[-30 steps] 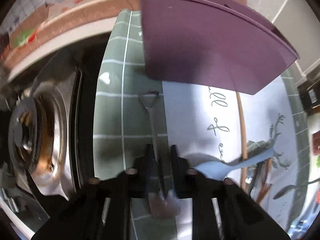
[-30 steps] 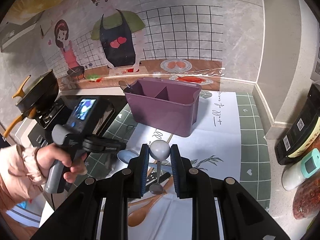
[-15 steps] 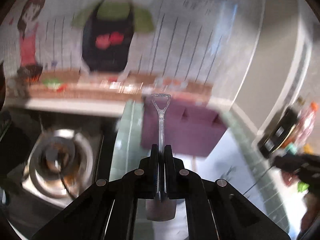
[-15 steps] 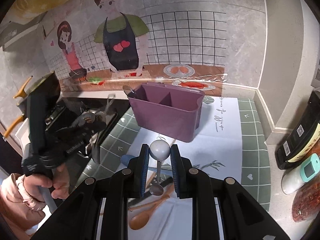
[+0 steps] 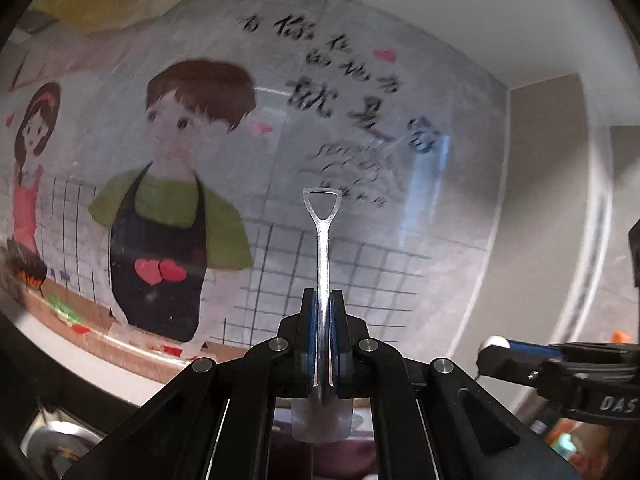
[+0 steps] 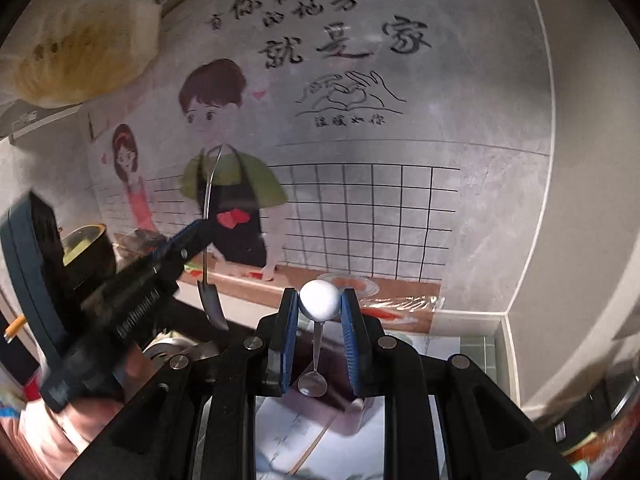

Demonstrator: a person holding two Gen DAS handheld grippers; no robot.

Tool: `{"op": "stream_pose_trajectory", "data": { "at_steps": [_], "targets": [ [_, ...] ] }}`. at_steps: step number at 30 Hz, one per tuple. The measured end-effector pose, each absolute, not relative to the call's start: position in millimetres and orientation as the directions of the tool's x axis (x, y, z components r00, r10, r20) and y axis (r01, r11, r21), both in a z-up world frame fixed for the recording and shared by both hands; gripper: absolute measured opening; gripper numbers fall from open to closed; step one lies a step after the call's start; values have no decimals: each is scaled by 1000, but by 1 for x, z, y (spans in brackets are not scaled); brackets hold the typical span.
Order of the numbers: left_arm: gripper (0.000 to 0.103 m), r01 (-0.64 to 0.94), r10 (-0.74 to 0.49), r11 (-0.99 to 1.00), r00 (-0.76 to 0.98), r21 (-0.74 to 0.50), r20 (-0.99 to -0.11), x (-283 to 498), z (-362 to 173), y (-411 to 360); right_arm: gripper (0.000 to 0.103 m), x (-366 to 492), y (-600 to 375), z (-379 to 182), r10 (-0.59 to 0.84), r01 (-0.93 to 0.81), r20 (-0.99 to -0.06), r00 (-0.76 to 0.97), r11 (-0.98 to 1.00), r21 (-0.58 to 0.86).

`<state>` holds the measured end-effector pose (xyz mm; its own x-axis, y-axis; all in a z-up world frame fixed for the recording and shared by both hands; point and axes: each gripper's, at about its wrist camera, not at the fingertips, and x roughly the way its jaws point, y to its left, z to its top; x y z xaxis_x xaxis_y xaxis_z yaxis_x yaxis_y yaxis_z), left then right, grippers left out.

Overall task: Organize utensils
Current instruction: 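Drop both spoons into the purple holder by opening both tools, then move the right tool to a wooden chopstick while the left tool moves to the blue plastic spoon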

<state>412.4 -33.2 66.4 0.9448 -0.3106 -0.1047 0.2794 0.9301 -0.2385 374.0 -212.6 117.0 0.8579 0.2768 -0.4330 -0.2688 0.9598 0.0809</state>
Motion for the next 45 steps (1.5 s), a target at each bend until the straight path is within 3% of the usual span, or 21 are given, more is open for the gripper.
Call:
{"op": "stream_pose_trajectory", "data": {
  "at_steps": [7,13,15,17,19,21,24,26,28,32,38,41,45],
  "targets": [
    [6,164,-194,958,975,-233,-110,436,-9,-44,20,422,-217,68,252,-250,-503,827,966,73],
    [9,150,-230,958,911,-245,-343,440,-60,-38,22,446,-208,10,232,-260,-589,774,965,38],
    [11,134,-236,951,896,-278,-377,432,-62,-26,33,448,-209,-3,258,-274,-625,737,959,73],
    [23,114,-239,944,883,-310,-403,419,-58,-12,42,443,-211,-9,264,-269,-638,724,959,92],
    [49,86,-217,951,870,-298,-443,404,-50,1,54,434,-215,-10,253,-254,-638,727,963,93],
    [56,72,-203,958,853,-277,-481,393,-44,13,77,421,-217,-8,245,-241,-635,733,966,95],
    [59,65,-183,971,825,-232,-534,371,-39,27,97,394,-220,1,223,-218,-597,770,973,82],
    [67,66,-184,972,814,-227,-550,357,-38,38,103,374,-219,6,195,-189,-557,807,980,70],
    [73,66,-179,975,803,-214,-569,342,-42,46,103,351,-217,5,140,-139,-523,841,989,41],
    [75,85,-155,985,810,-149,-565,314,-48,52,103,327,-197,-13,54,-147,-576,816,982,-115],
    [78,105,-253,959,730,-262,-635,294,-77,63,103,291,-189,-50,-16,-133,-653,757,975,-178],
    [78,134,-271,959,683,-248,-678,286,-93,59,103,283,-184,-78,-143,-83,-724,675,960,-266],
    [78,186,-203,977,665,-104,-719,275,-102,40,96,272,-191,-99,-60,-104,-778,626,982,-159]
  ]
}}
